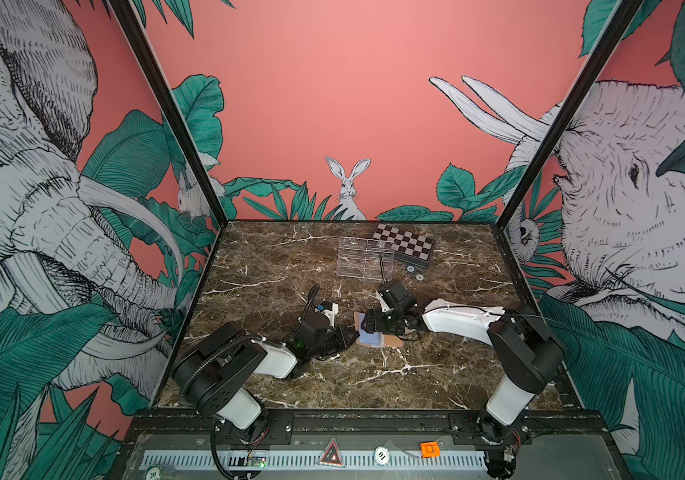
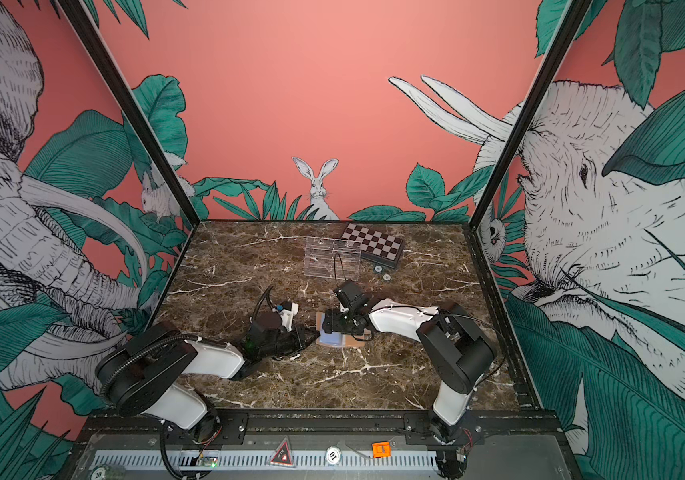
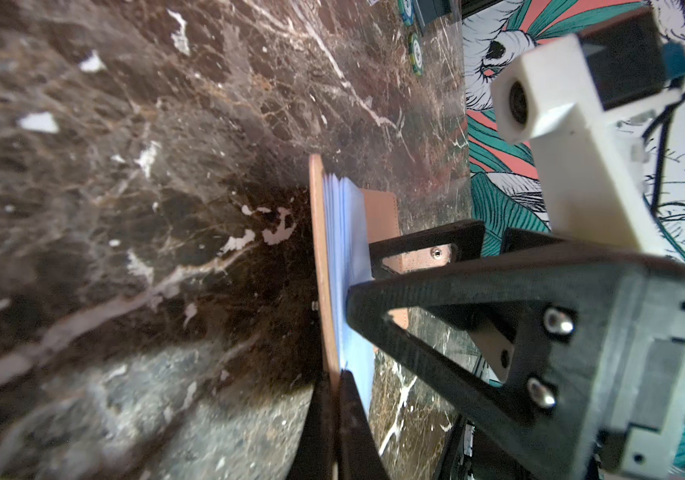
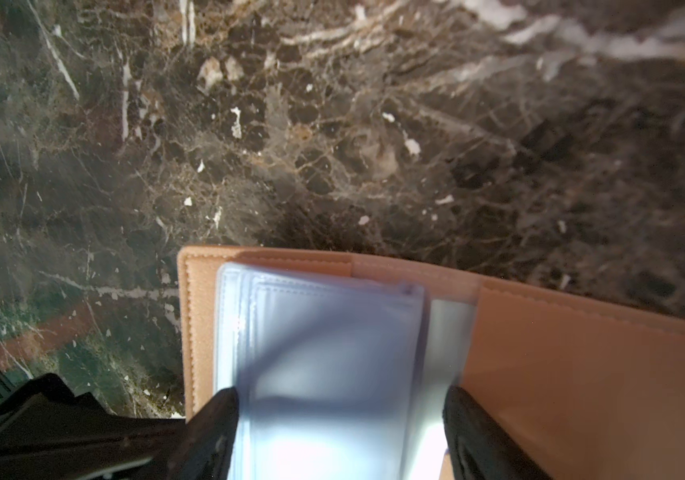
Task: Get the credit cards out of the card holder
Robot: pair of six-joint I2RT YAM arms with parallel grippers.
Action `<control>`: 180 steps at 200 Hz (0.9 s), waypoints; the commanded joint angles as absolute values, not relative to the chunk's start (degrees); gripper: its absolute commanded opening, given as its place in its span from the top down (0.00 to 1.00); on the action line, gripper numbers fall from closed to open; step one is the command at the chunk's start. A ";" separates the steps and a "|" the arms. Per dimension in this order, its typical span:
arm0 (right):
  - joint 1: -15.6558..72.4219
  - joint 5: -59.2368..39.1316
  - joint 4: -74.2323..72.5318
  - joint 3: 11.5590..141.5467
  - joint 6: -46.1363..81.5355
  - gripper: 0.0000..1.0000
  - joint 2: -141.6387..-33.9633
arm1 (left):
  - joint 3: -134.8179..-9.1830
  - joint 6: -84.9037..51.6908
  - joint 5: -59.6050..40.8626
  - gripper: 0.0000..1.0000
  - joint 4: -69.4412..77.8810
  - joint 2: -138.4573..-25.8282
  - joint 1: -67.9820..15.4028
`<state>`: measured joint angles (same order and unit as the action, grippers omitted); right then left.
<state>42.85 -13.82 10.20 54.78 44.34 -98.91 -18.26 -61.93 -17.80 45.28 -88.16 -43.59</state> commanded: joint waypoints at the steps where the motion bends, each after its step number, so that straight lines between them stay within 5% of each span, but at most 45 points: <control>1: 43.24 -12.18 12.31 52.88 43.98 0.28 -101.21 | -17.67 -61.75 -17.12 0.98 46.93 -86.44 -43.98; 100: 43.19 -12.53 11.63 52.04 44.12 0.48 -101.43 | -17.56 -62.17 -15.23 0.74 46.26 -85.78 -43.93; 132: 43.18 -12.58 11.55 51.95 44.04 0.52 -101.52 | -17.93 -62.01 -15.12 0.76 46.14 -86.44 -43.87; 180: 43.20 -12.71 11.54 51.62 43.77 0.55 -101.38 | -17.53 -62.29 -14.46 0.92 46.42 -86.62 -43.73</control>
